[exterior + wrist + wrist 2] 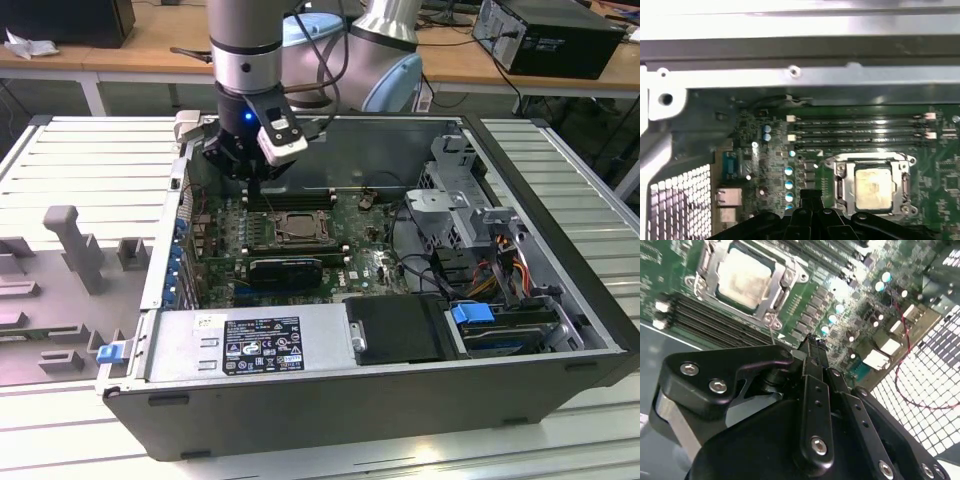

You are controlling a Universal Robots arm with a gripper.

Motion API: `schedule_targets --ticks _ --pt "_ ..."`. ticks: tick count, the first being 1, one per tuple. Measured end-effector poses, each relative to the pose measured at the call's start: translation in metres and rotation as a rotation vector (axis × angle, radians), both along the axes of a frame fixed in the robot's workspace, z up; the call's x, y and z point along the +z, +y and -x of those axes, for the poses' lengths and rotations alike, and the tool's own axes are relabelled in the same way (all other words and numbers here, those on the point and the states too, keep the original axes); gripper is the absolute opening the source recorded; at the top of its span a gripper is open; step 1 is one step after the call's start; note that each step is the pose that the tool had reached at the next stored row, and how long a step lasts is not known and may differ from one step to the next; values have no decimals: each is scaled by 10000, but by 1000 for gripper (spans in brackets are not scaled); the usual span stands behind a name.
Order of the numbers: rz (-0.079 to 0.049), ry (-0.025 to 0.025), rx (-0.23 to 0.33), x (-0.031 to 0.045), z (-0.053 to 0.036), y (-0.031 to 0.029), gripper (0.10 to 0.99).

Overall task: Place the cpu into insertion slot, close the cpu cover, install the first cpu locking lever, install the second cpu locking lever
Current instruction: 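Install the first cpu locking lever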

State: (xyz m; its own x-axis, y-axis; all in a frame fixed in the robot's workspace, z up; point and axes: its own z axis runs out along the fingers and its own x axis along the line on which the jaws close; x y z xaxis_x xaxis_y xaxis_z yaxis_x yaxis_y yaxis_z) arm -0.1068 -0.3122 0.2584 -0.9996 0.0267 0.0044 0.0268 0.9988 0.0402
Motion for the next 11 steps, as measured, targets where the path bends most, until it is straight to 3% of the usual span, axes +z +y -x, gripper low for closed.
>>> schedule_targets --ticks 7,11 --pt "-15 1 67 -29 45 171 106" --pt "-15 1 85 -31 30 192 106"
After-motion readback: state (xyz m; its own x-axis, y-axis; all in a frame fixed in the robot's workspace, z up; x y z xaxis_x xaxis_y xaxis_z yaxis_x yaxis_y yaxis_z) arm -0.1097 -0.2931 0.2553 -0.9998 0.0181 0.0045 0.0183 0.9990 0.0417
